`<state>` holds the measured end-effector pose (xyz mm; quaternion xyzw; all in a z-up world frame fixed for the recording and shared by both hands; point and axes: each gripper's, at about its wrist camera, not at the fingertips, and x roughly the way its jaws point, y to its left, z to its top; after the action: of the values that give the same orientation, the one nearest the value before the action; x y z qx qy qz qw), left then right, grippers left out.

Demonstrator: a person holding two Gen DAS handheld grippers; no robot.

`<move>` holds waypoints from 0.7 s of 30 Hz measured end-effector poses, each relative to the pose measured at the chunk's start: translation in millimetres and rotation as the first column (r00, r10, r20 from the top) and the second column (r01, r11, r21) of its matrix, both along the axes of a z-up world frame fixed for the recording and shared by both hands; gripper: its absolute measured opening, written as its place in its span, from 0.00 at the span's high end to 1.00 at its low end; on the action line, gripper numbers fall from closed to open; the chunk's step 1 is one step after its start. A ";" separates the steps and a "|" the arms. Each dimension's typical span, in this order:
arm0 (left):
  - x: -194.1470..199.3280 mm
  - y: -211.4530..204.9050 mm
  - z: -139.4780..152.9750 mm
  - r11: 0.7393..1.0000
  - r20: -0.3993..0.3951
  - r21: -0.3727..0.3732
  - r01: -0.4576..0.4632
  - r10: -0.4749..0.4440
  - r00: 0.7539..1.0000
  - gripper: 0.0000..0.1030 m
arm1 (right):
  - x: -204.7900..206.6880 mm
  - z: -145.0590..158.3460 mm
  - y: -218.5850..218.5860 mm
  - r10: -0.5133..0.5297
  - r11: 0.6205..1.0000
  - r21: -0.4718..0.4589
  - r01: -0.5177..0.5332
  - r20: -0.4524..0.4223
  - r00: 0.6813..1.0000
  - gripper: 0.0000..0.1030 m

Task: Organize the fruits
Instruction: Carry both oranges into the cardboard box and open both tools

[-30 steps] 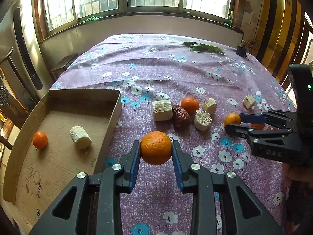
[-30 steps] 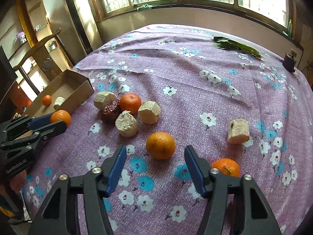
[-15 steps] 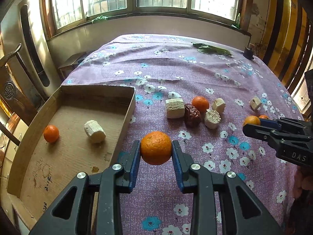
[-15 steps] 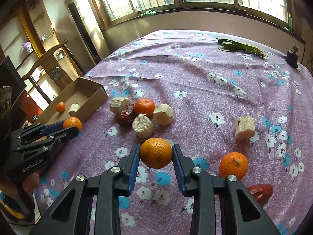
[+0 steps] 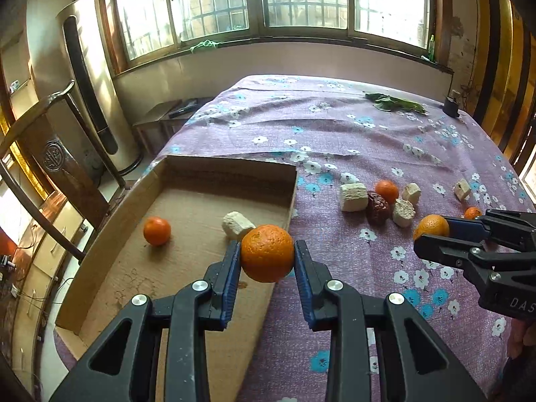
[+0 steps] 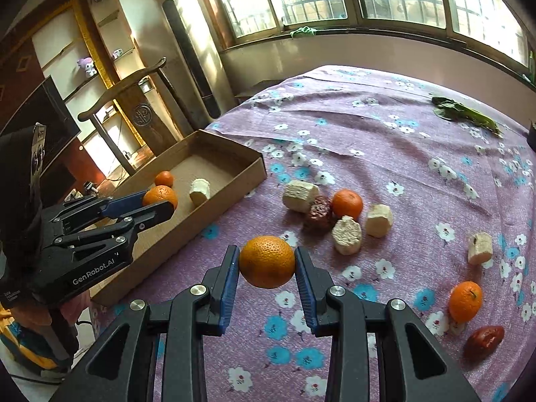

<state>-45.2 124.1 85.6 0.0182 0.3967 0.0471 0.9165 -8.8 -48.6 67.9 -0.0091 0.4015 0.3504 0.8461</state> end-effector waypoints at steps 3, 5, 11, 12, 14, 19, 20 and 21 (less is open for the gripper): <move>-0.3 17.1 2.4 0.999 0.005 0.009 -0.033 0.033 0.999 0.70 | -0.8 4.0 19.0 0.036 0.999 -0.007 -0.036 0.013 0.999 0.65; 1.0 29.4 3.3 0.998 0.006 0.015 -0.055 0.055 0.998 0.70 | 0.2 5.0 33.0 0.060 0.998 -0.015 -0.059 0.016 0.998 0.65; 15.2 61.5 -0.4 0.995 -0.016 0.016 -0.103 0.103 0.995 0.70 | 10.1 5.3 69.2 0.112 0.993 -0.023 -0.112 0.018 0.993 0.65; 17.9 66.5 -2.1 0.994 -0.022 0.015 -0.111 0.112 0.994 0.70 | 12.4 5.0 74.5 0.120 0.992 -0.025 -0.120 0.016 0.993 0.65; 22.4 76.0 -5.4 0.992 -0.035 0.008 -0.126 0.127 0.991 0.70 | 17.0 3.7 84.6 0.131 0.991 -0.032 -0.130 0.013 0.991 0.65; 29.9 91.2 -15.5 0.990 -0.070 -0.011 -0.143 0.142 0.987 0.70 | 31.7 0.0 107.8 0.159 0.986 -0.060 -0.159 0.001 0.987 0.65; 31.5 92.8 -18.0 0.989 -0.078 -0.013 -0.146 0.144 0.986 0.70 | 35.3 -1.6 111.9 0.162 0.985 -0.066 -0.162 -0.003 0.987 0.65; 33.4 93.9 -20.7 0.989 -0.088 -0.017 -0.147 0.145 0.986 0.70 | 38.9 -3.4 116.4 0.166 0.984 -0.072 -0.166 -0.006 0.986 0.65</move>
<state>-11.7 218.1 64.9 -0.0197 0.4367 0.1087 0.8928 30.0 67.9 64.6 -0.0730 0.4116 0.4048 0.8133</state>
